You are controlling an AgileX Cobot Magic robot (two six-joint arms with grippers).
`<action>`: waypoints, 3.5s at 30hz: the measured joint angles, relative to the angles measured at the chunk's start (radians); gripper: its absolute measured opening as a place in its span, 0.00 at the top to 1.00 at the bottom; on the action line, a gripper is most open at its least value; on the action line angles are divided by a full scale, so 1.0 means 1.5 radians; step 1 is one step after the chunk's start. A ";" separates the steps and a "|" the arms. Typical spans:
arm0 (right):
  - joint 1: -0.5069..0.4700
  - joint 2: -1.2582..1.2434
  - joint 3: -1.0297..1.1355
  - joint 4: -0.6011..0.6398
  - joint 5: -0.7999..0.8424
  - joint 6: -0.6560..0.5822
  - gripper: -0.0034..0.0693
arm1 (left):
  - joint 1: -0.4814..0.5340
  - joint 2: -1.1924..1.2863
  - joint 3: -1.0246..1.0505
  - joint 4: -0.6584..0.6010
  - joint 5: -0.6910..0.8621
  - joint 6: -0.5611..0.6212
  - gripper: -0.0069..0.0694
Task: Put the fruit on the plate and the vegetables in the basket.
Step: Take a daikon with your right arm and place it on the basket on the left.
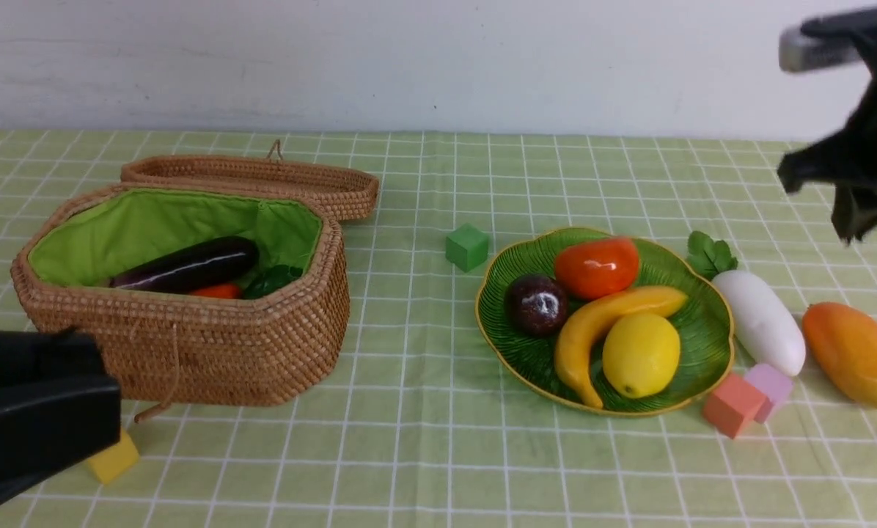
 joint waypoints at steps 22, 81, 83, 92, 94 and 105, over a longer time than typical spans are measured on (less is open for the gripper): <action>-0.052 0.219 -0.028 0.048 -0.222 -0.220 0.16 | 0.000 0.000 0.000 -0.001 0.000 0.003 0.71; 0.064 0.005 -0.072 0.198 -0.106 -0.140 0.23 | 0.000 0.000 0.000 0.144 -0.005 -0.098 0.69; 0.128 -0.004 -0.072 0.249 -0.128 -0.162 0.23 | 0.000 0.000 0.000 0.199 -0.004 -0.154 0.69; 0.373 0.040 -0.072 0.427 -0.428 -0.322 0.23 | 0.000 0.000 0.000 0.486 0.013 -0.442 0.69; 0.404 0.063 -0.072 0.449 -0.499 -0.354 0.23 | 0.000 0.000 0.000 0.525 0.022 -0.490 0.69; 0.478 0.237 -0.197 0.508 -0.633 -0.483 0.23 | 0.000 0.000 0.000 0.597 0.064 -0.602 0.68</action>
